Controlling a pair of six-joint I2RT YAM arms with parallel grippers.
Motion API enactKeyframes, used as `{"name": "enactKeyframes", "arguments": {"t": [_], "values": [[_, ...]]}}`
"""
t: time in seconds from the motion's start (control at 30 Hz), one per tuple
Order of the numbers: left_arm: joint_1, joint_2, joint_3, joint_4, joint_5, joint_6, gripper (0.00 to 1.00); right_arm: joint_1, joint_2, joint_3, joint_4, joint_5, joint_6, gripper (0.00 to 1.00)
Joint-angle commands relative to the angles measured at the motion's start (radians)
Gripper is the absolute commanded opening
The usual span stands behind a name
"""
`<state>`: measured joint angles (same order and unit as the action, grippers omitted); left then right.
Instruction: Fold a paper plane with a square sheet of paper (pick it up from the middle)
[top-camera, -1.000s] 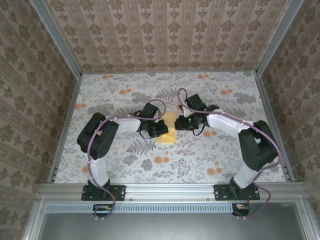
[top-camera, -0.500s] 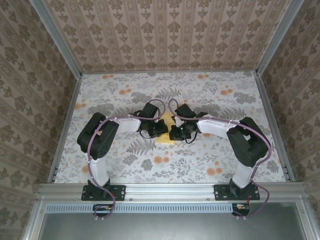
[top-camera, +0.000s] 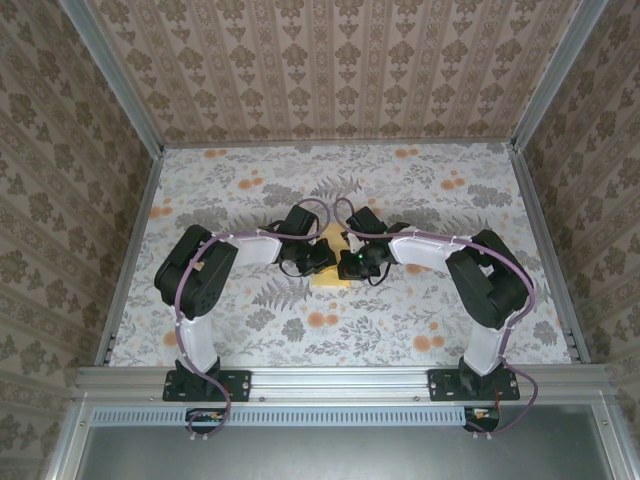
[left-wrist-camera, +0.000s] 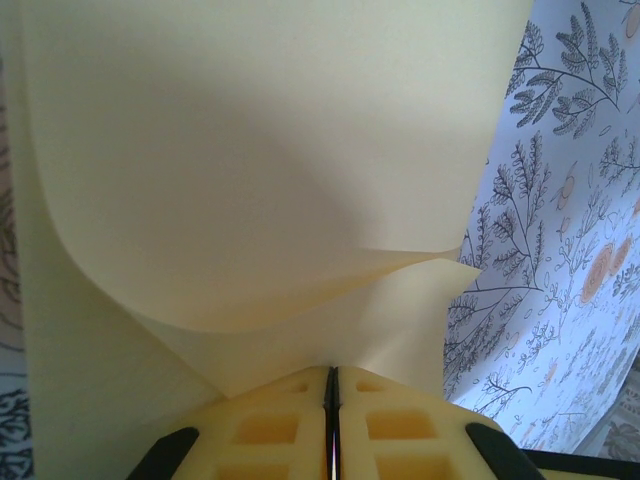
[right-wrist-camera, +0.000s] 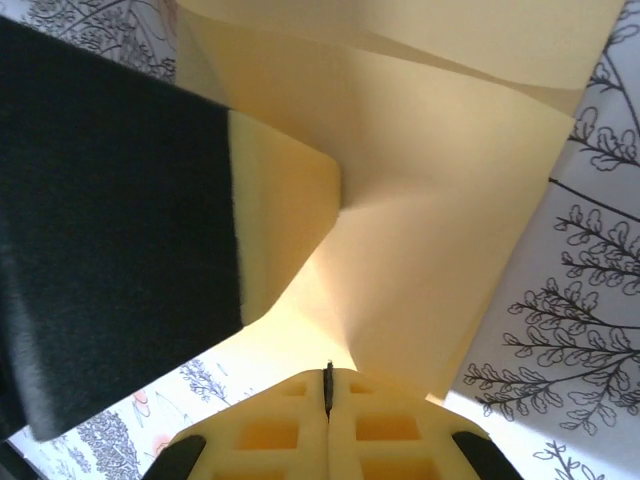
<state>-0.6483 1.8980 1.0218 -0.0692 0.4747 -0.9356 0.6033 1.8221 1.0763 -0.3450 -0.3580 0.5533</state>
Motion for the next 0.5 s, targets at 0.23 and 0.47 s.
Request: {"name": "enactKeyframes", "arguments": {"t": [0.23, 0.47], "values": [[0.007, 0.049, -0.007, -0.100, -0.053, -0.015, 0.11, 0.007, 0.031, 0.030, -0.071, 0.068, -0.024, 0.06], [0.006, 0.050, -0.006, -0.099, -0.051, -0.014, 0.11, 0.012, 0.015, 0.032, -0.077, 0.071, -0.035, 0.06]]}}
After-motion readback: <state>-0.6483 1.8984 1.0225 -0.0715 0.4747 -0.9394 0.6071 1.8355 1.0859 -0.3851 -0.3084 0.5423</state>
